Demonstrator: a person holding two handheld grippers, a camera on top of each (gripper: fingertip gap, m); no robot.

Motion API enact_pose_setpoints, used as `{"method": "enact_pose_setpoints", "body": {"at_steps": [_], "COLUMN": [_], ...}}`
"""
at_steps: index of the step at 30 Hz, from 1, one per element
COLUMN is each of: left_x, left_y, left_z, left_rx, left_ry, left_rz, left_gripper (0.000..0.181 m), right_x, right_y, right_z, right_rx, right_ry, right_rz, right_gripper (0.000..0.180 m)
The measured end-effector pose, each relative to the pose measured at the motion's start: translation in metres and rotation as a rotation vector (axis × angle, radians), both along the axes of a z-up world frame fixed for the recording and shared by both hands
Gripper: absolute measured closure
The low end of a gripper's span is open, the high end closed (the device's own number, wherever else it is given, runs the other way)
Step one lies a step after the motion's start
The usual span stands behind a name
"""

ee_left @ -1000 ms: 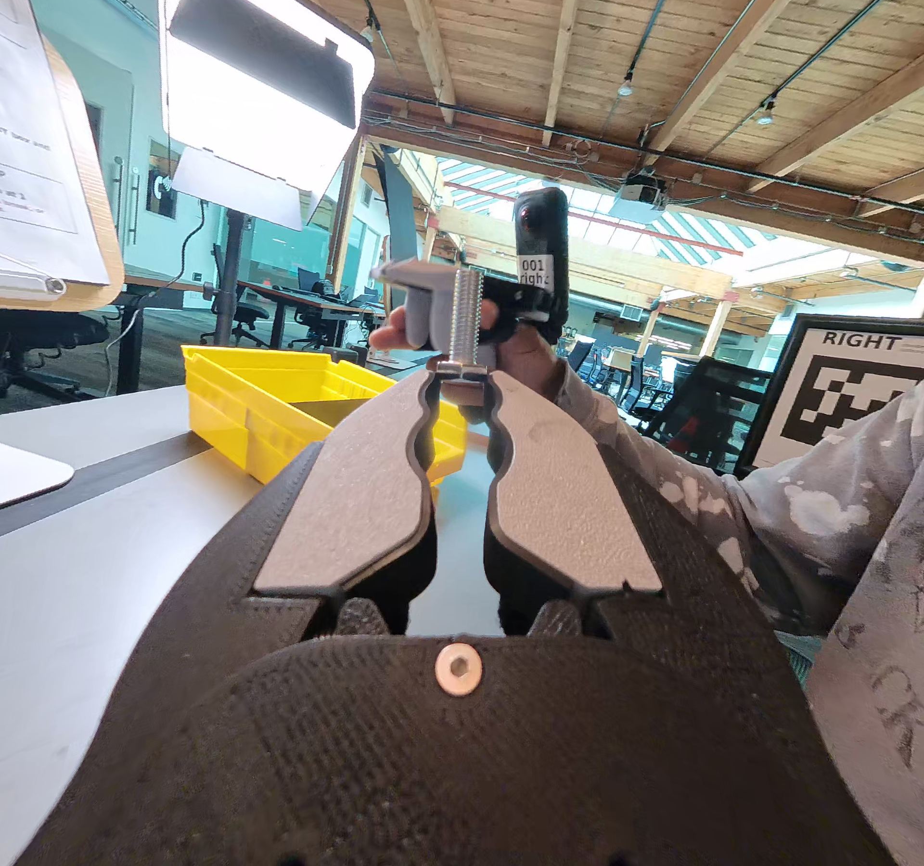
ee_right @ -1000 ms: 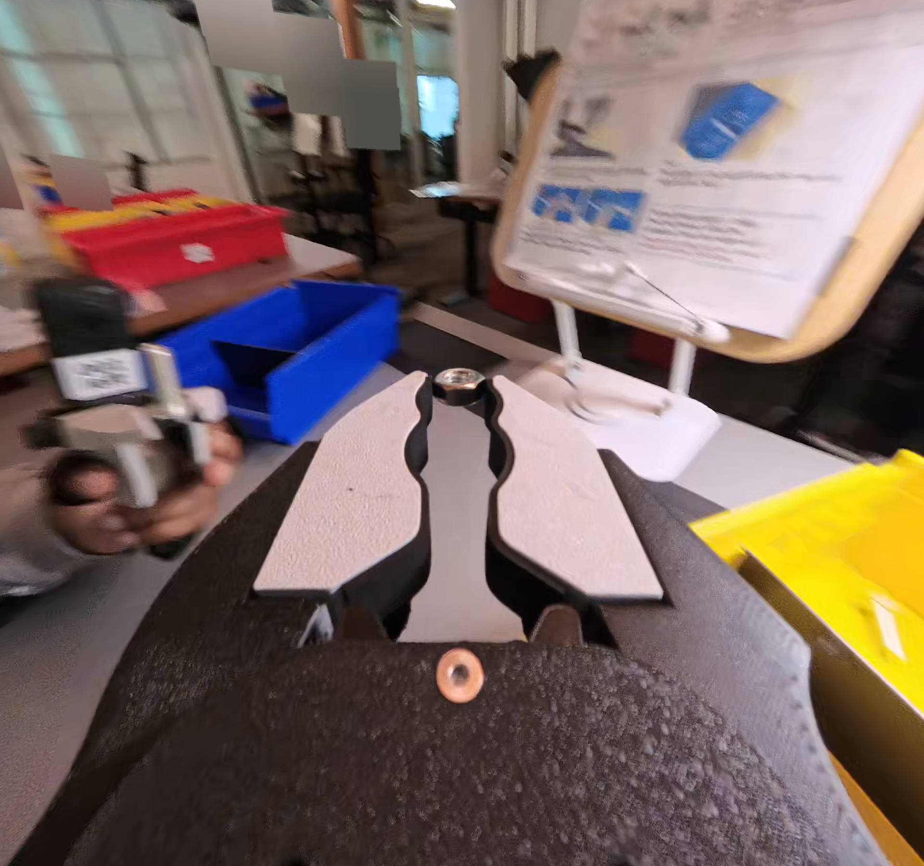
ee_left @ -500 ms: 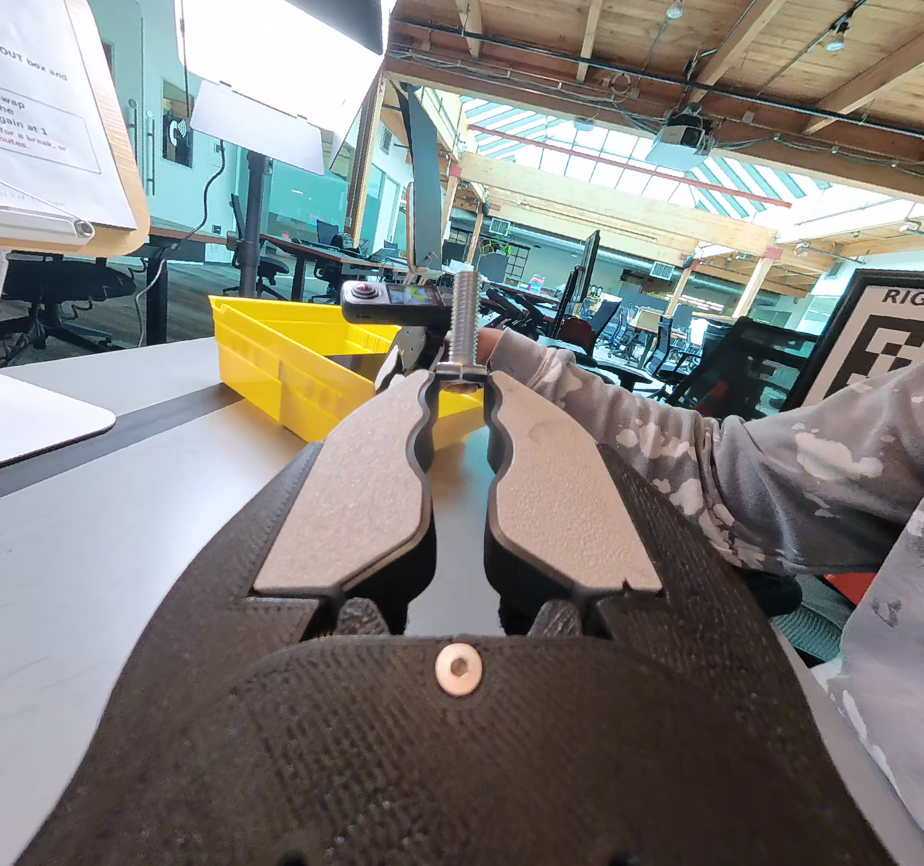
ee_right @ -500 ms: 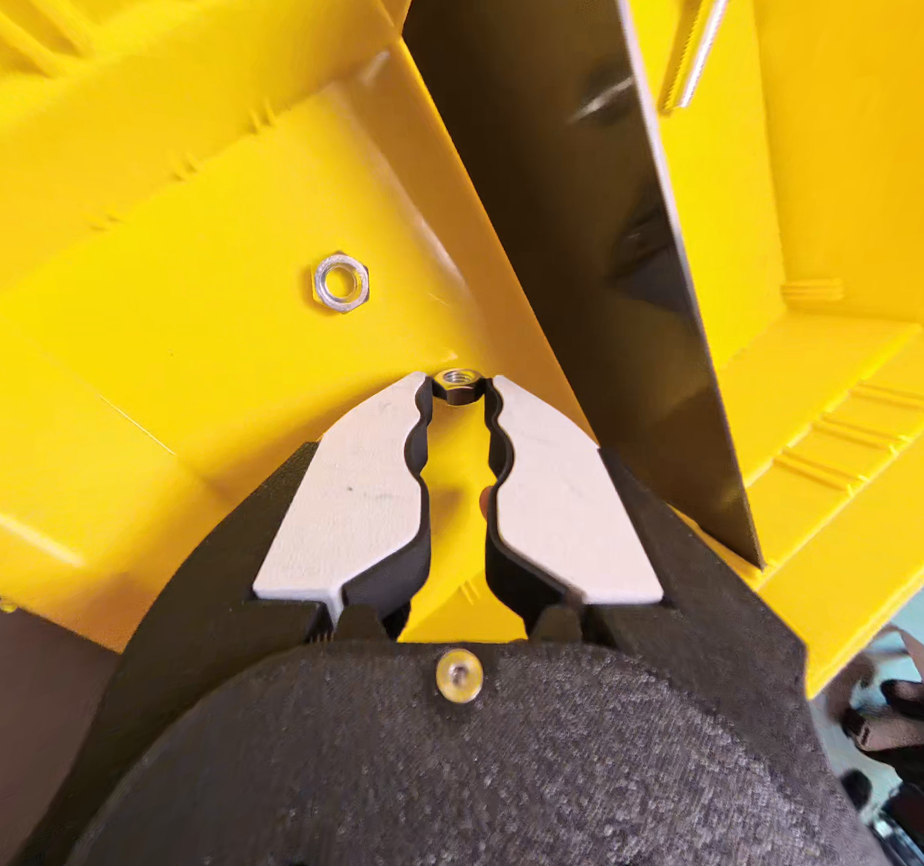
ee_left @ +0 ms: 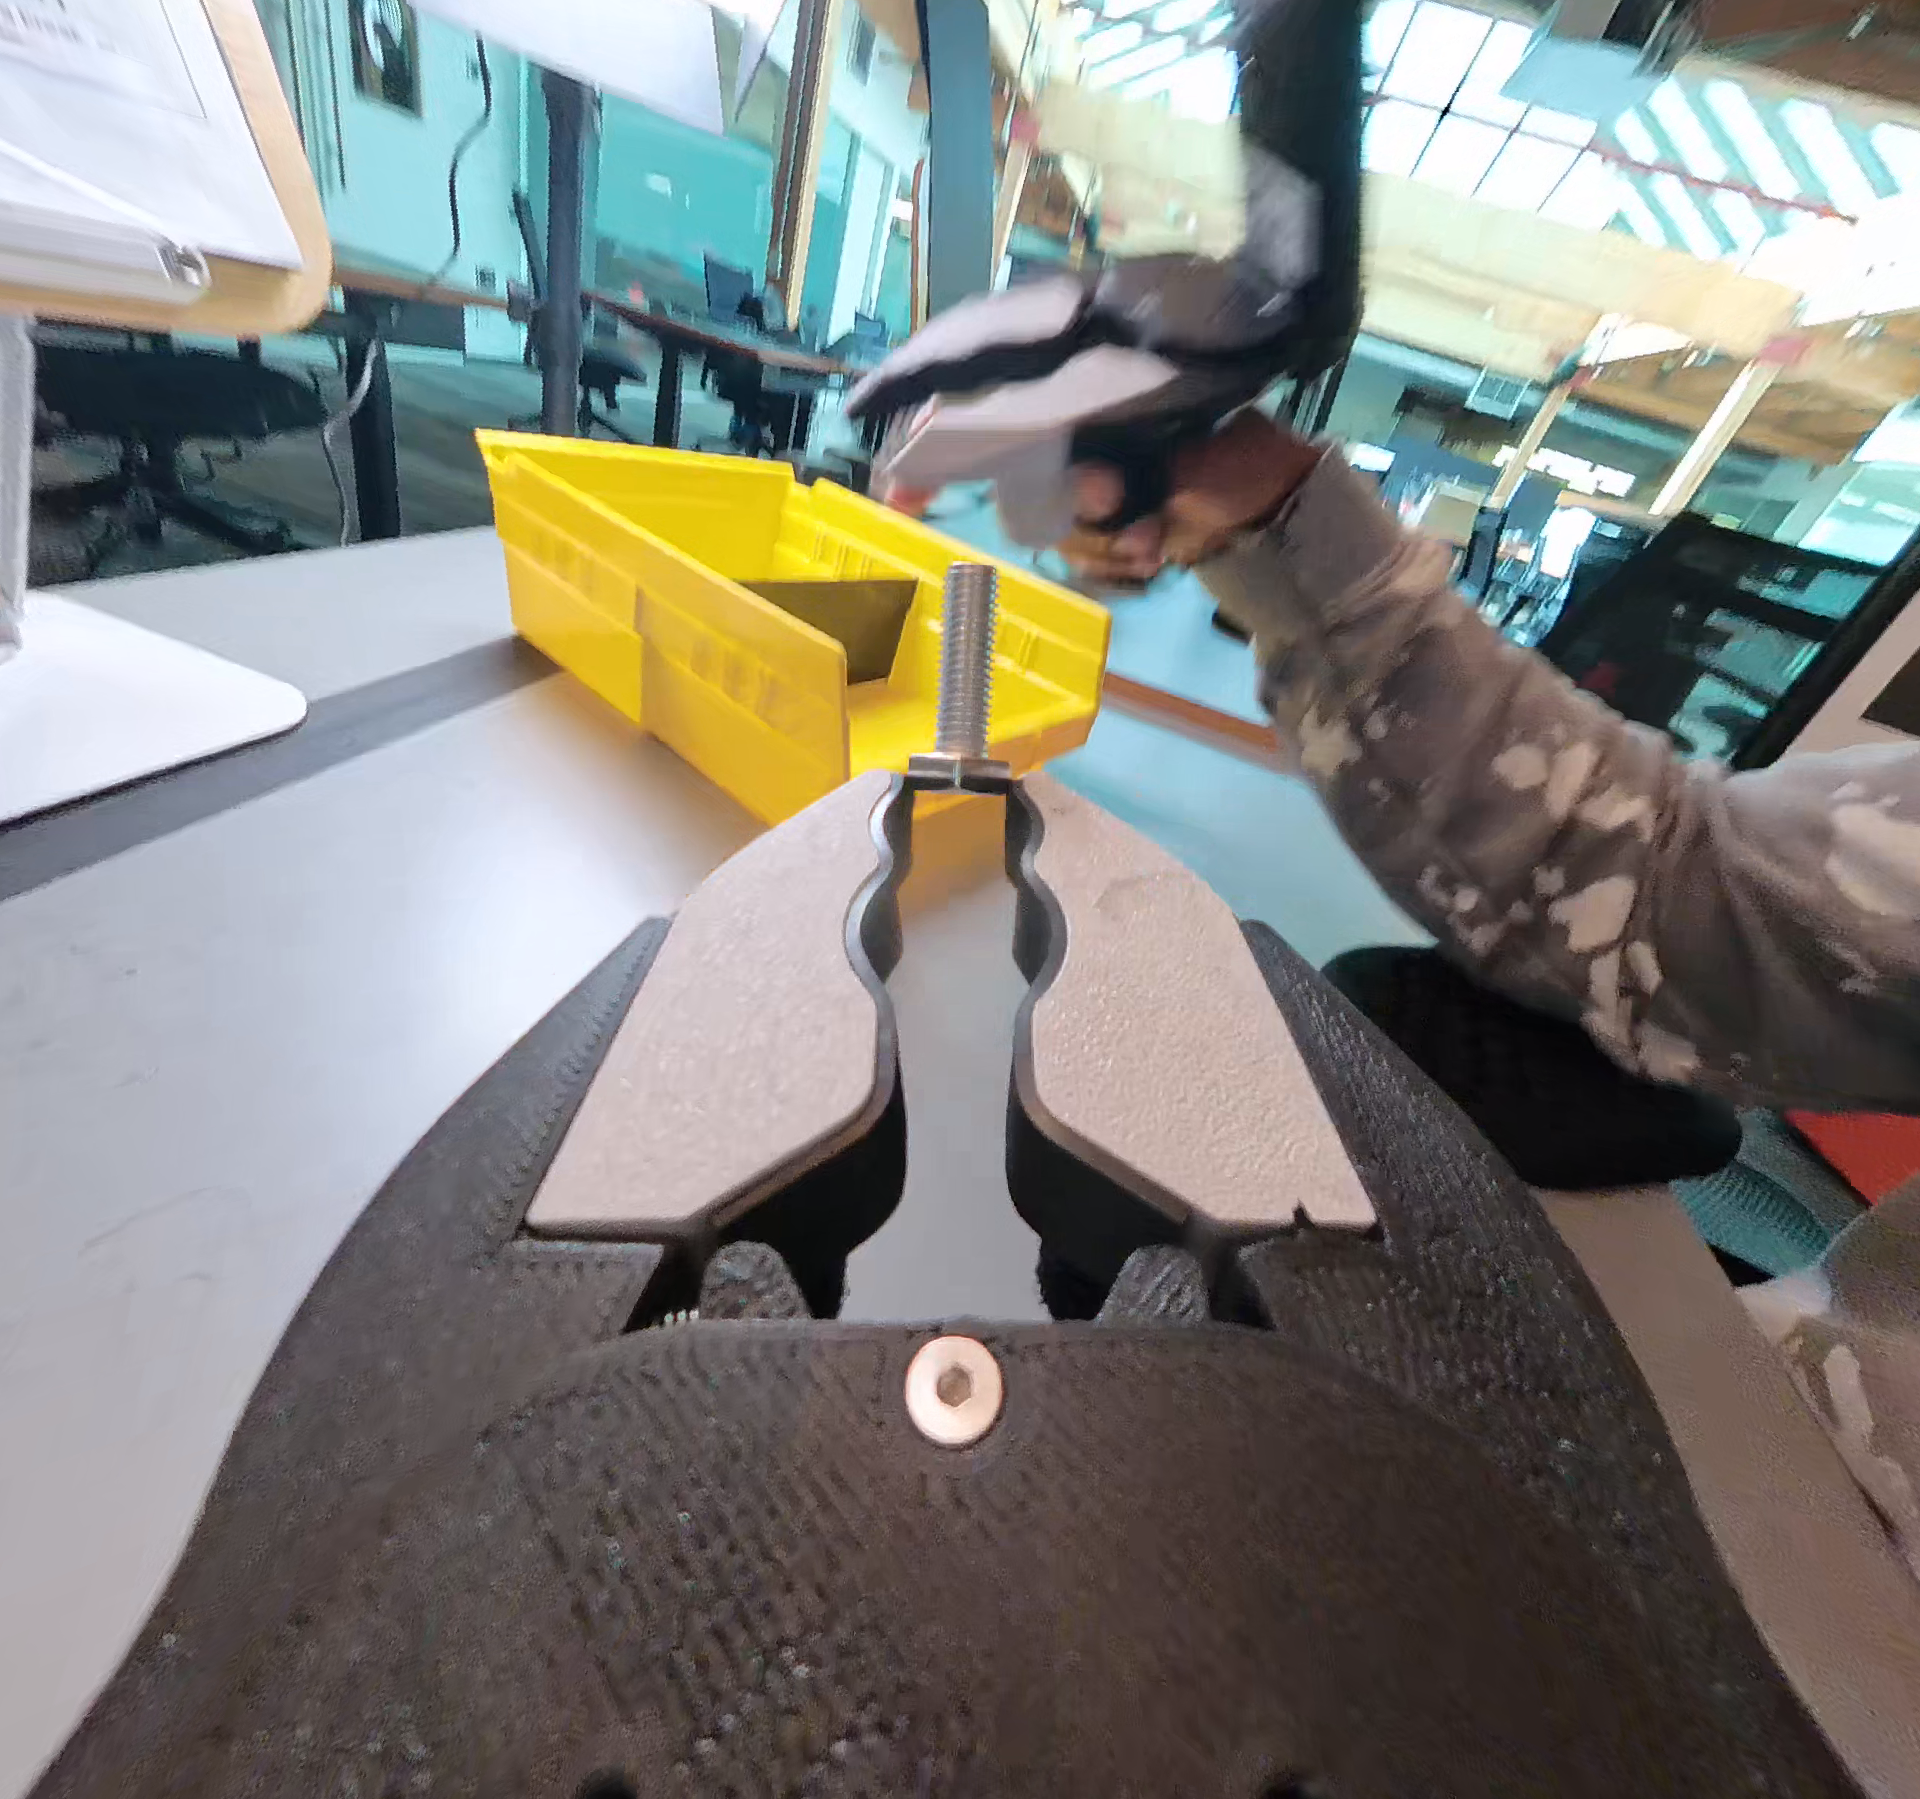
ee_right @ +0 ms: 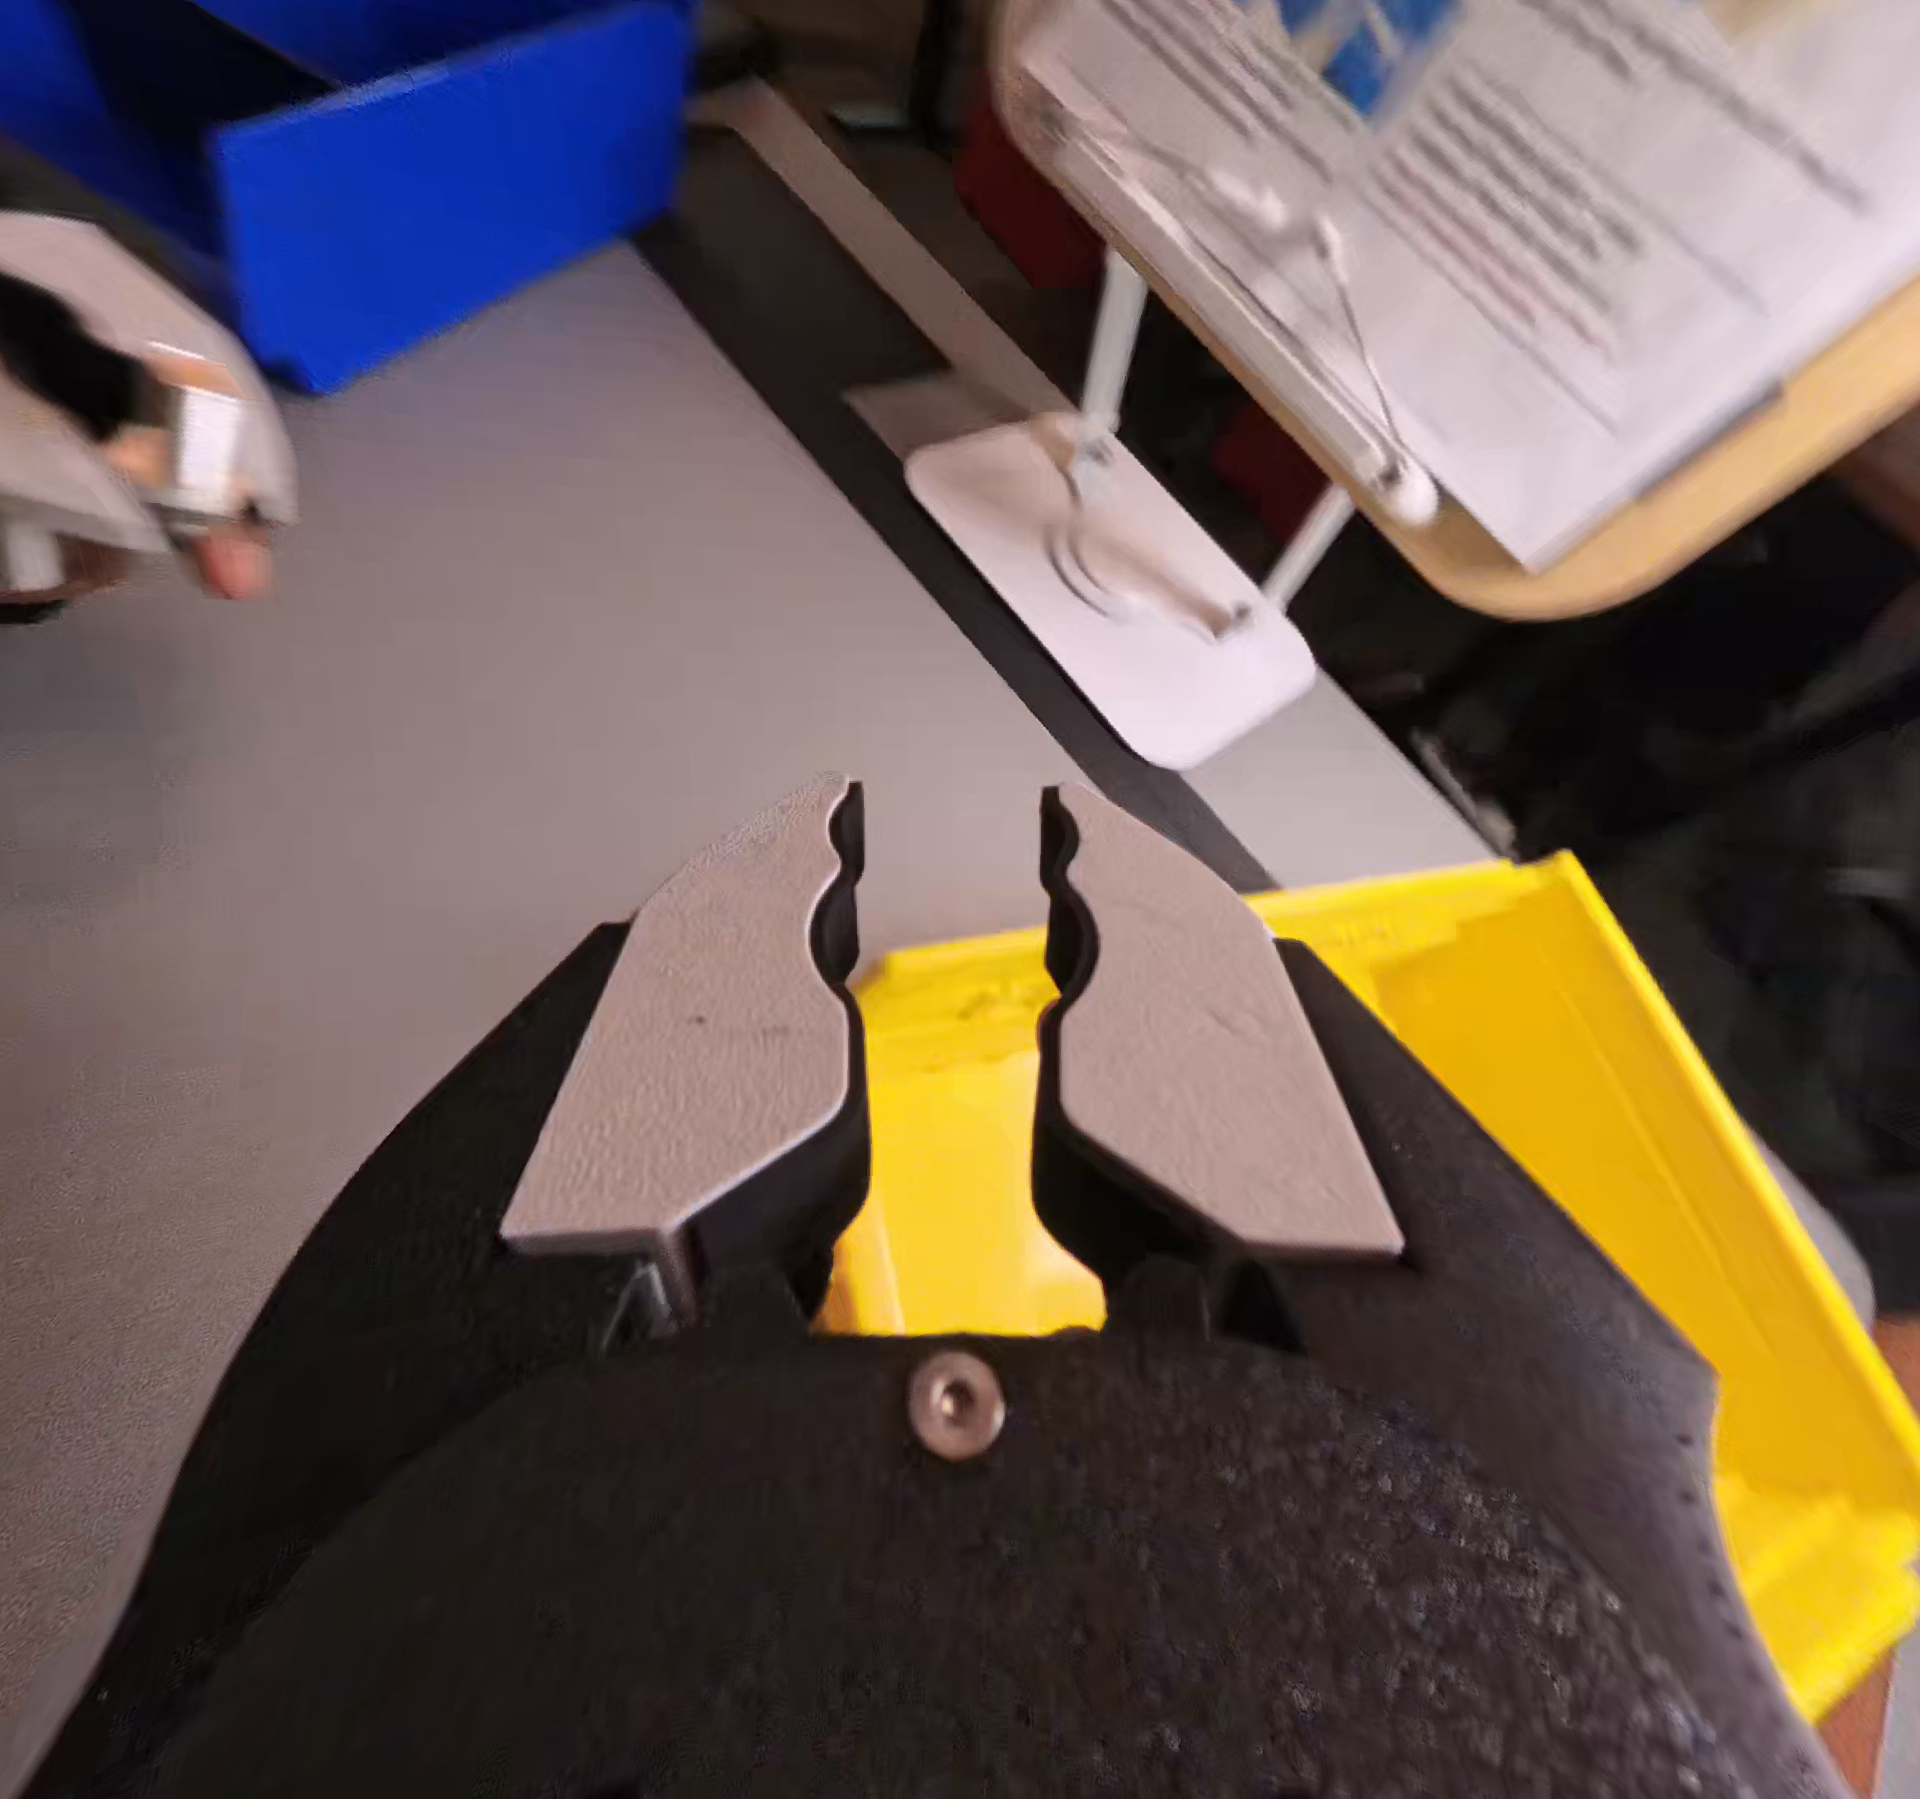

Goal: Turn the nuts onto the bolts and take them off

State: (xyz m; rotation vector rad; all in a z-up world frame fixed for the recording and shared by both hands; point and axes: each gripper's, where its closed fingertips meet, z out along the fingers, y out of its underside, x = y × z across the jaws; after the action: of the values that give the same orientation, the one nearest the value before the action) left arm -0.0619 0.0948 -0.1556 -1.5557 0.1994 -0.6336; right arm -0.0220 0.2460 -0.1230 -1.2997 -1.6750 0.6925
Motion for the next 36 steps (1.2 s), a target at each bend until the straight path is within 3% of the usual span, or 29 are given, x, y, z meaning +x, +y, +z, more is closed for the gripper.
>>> {"method": "enact_pose_setpoints", "body": {"at_steps": [3,7,13,15,17,20,23,27,31,36], "left_x": [0.005,0.014,0.029,0.032,0.033,0.025,0.004,-0.02,-0.03,-0.038], "left_y": [0.005,0.007,0.004,0.003,0.002,0.007,0.012,0.013,0.014,0.015], "left_z": [-0.021,-0.044,-0.069,-0.073,-0.076,-0.063,-0.038,-0.025,-0.025,-0.032], "left_rx": [-0.129,-0.282,-0.429,-0.45,-0.462,-0.389,-0.268,-0.175,-0.142,-0.145], "left_ry": [0.038,0.071,0.16,0.189,0.211,0.176,0.118,0.122,0.15,0.161], "left_rz": [-0.019,-0.057,-0.099,-0.102,-0.097,-0.038,0.068,0.173,0.233,0.252], "left_gripper": [0.163,0.163,0.163,0.163,0.163,0.161,0.156,0.15,0.149,0.15], "right_x": [-0.004,-0.006,-0.015,-0.016,-0.017,-0.018,-0.027,-0.026,-0.003,0.002], "right_y": [-0.073,-0.118,-0.134,-0.138,-0.141,-0.133,-0.081,0.066,0.183,0.239], "right_z": [0.009,-0.031,-0.079,-0.09,-0.096,-0.092,-0.057,-0.011,-0.038,-0.103], "right_rx": [0.162,0.36,0.733,0.768,0.805,0.719,0.544,0.372,0.115,-0.044], "right_ry": [-0.019,-0.195,-0.297,-0.332,-0.343,-0.358,-0.282,-0.246,-0.383,-0.532], "right_rz": [0.31,0.471,0.56,0.581,0.595,0.549,0.338,-0.132,-0.46,-0.581], "right_gripper": [0.153,0.153,0.147,0.149,0.166,0.17,0.17,0.17,0.17,0.17]}}
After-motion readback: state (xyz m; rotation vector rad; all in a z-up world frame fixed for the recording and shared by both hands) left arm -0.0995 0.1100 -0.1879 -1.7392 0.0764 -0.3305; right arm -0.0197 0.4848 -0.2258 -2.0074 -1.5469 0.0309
